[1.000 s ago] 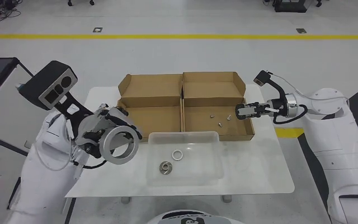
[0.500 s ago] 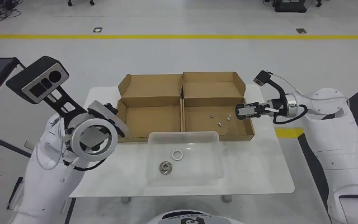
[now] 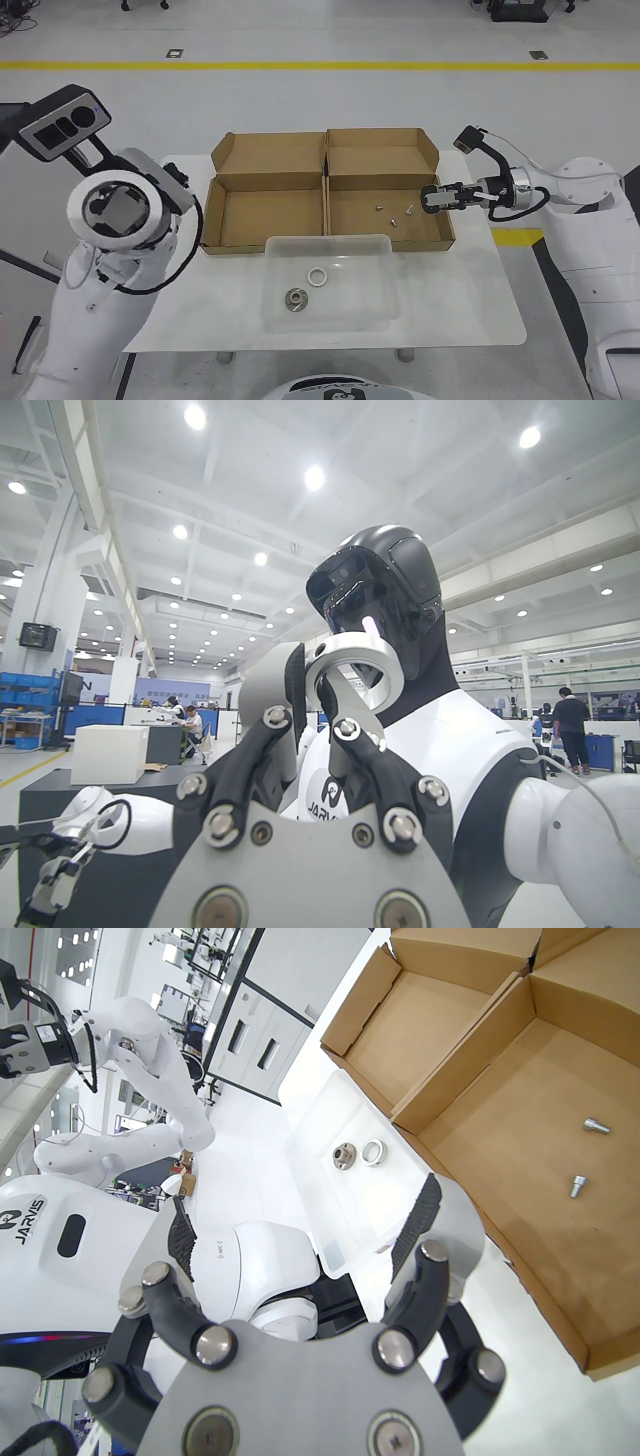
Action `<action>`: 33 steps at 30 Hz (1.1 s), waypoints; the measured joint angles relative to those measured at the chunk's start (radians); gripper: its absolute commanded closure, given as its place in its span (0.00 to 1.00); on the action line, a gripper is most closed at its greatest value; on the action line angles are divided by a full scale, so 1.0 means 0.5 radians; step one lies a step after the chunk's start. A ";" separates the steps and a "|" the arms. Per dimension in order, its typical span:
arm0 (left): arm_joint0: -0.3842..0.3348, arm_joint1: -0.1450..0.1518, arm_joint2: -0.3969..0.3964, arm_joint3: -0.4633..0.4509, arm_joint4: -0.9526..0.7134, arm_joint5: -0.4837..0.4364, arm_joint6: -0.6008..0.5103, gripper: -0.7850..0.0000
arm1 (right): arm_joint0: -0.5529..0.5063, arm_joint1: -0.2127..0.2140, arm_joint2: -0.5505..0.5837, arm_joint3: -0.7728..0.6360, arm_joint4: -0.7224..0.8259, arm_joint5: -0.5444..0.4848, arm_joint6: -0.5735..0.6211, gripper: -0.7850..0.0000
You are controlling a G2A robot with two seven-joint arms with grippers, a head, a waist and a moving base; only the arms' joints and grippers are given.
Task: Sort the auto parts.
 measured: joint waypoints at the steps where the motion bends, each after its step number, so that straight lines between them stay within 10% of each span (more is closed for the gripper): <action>1: -0.001 -0.001 -0.007 0.005 0.024 0.012 0.000 1.00 | 0.000 0.000 0.000 0.000 0.000 0.000 0.000 0.00; 15: 0.042 -0.029 -0.134 -0.032 0.766 0.314 0.225 1.00 | 0.000 0.000 0.000 0.000 0.000 0.000 0.000 0.00; 33: 0.007 -0.062 -0.011 -0.052 -0.076 0.182 0.134 1.00 | 0.000 0.000 0.000 0.000 0.000 0.000 0.000 0.00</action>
